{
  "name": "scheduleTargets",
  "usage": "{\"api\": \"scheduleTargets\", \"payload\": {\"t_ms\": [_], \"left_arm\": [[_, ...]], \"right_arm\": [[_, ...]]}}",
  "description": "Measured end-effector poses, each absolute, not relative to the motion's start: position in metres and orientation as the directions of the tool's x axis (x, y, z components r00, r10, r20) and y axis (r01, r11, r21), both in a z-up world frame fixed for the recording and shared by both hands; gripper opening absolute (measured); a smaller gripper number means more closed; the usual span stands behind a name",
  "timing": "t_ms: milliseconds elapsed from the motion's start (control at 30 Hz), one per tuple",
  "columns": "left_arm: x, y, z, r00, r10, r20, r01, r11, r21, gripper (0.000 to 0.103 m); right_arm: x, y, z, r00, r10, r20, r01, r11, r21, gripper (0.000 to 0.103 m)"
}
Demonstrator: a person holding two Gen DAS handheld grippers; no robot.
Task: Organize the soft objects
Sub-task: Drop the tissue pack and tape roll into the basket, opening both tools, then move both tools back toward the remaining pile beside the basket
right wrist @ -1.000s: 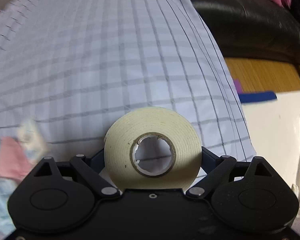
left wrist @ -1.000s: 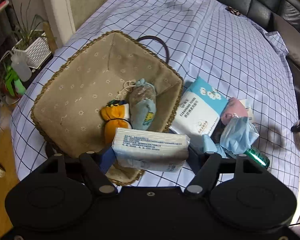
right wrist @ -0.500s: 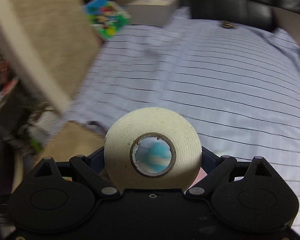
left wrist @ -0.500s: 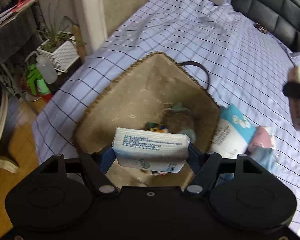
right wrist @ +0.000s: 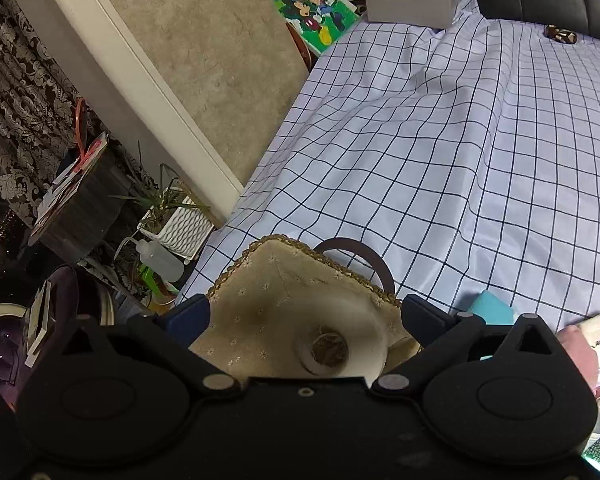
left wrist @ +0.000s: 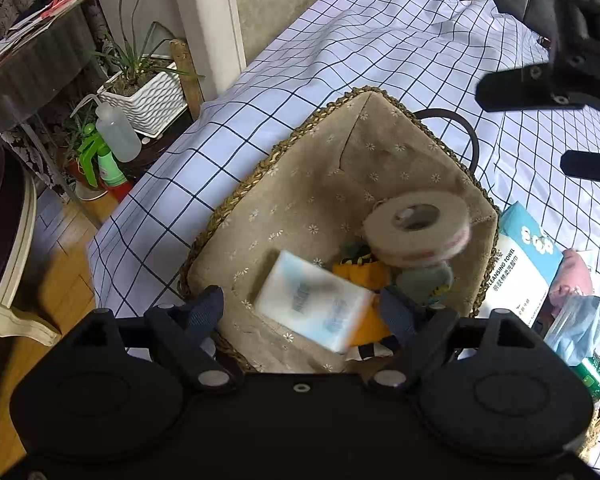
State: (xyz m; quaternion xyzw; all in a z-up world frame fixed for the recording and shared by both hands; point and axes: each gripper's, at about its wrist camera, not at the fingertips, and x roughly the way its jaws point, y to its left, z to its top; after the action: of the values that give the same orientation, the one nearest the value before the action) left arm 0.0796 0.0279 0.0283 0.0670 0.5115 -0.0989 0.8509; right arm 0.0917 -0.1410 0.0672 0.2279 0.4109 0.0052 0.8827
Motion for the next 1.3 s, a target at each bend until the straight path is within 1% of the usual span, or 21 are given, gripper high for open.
{"api": "scheduleTargets", "payload": {"t_ms": [167,467,567,800,1067,1300], "left_arm": [[0.075,0.029,0.028,0.453,-0.12,-0.884,0.243,0.97,-0.007,0.082],[0.053,0.021,0.038,0.486,-0.133,-0.864,0.299,0.954,0.021,0.082],[0.045,0.017,0.041,0.51,-0.128,-0.85,0.312,0.949,0.044,0.082],[0.036,0.005,0.057,0.551,-0.153,-0.821,0.341,0.939,0.054,0.082],[0.025,-0.025,0.067,0.56,-0.201,-0.804,0.413,0.909,0.061,0.082],[0.011,-0.05,0.06,0.525,-0.244,-0.816,0.469,0.883,0.038,0.082]], "right_arm": [[0.084,-0.162,0.063,0.659,0.157,-0.736,0.216,0.897,0.385,0.103],[0.069,-0.191,0.057,0.616,0.091,-0.782,0.295,0.894,0.336,0.103],[0.06,-0.195,0.06,0.609,0.073,-0.79,0.304,0.898,0.318,0.103],[0.032,-0.199,0.078,0.619,0.02,-0.785,0.316,0.909,0.273,0.103],[-0.005,-0.209,0.098,0.609,-0.09,-0.788,0.372,0.91,0.183,0.103],[-0.053,-0.241,0.086,0.539,-0.195,-0.819,0.49,0.864,0.117,0.103]]}}
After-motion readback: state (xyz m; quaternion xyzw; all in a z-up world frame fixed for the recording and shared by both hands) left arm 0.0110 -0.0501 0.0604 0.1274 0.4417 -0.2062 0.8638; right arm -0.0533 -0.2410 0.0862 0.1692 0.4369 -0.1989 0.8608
